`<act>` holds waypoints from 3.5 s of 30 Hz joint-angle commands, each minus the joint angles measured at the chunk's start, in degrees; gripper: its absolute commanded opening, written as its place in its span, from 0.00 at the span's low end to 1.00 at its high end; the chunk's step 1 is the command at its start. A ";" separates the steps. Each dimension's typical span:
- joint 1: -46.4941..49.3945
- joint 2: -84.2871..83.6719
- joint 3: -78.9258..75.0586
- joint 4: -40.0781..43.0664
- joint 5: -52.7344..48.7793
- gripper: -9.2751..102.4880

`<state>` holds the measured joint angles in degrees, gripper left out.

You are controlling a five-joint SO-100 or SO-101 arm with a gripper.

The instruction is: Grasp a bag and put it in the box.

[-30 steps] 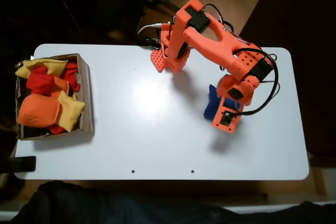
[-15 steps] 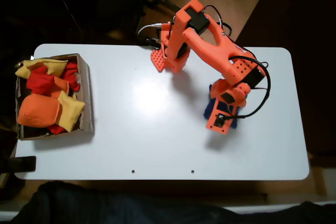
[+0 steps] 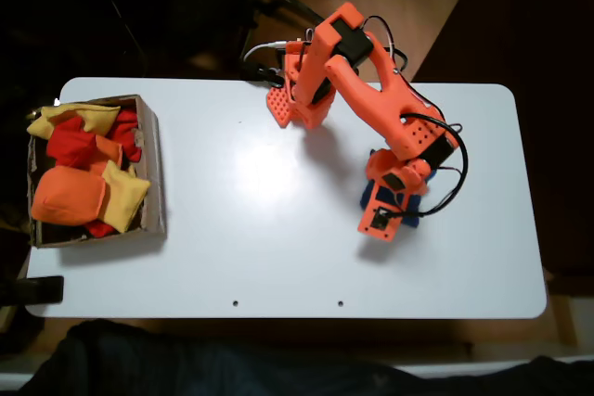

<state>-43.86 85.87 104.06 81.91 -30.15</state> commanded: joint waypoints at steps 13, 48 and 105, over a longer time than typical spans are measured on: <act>0.00 -0.44 6.59 -8.09 1.93 0.57; 5.01 23.03 -6.50 5.36 6.24 0.19; 76.82 40.61 -41.66 10.20 5.98 0.18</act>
<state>30.59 124.28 67.76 94.39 -24.52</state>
